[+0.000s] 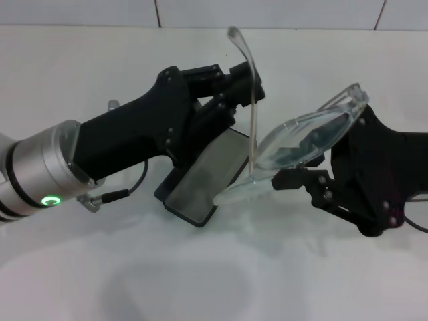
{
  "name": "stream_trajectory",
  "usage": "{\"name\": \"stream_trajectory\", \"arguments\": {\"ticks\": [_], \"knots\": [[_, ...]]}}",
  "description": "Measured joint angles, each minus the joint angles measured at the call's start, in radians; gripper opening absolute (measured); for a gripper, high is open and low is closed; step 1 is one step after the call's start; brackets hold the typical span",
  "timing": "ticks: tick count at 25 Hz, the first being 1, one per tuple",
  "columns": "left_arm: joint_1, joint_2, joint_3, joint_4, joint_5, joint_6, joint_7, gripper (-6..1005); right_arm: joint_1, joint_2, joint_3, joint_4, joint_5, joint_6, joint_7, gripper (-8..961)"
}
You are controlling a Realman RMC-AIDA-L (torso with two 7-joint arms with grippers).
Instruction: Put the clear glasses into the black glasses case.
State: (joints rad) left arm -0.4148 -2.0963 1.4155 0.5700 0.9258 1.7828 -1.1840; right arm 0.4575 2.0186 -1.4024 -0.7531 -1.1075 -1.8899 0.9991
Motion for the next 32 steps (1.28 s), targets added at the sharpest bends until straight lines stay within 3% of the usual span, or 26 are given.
{"name": "stream_trajectory", "arguments": {"ticks": [14, 22, 26, 32], "knots": [[0.007, -0.002, 0.048, 0.047, -0.002, 0.007, -0.002, 141, 0.007, 0.0, -0.003, 0.004, 0.0, 0.04, 0.001, 80], [0.026, 0.005, -0.012, 0.036, -0.049, -0.004, 0.001, 141, 0.007, -0.005, -0.006, -0.016, -0.013, 0.011, 0.01, 81], [0.062, 0.01, -0.069, 0.035, -0.045, -0.007, -0.001, 141, 0.0, -0.014, 0.062, -0.104, -0.105, 0.011, 0.094, 81], [0.132, 0.024, -0.099, 0.071, -0.028, 0.0, -0.008, 141, 0.025, -0.016, 0.262, -0.416, -0.414, 0.02, 0.361, 82]]}}
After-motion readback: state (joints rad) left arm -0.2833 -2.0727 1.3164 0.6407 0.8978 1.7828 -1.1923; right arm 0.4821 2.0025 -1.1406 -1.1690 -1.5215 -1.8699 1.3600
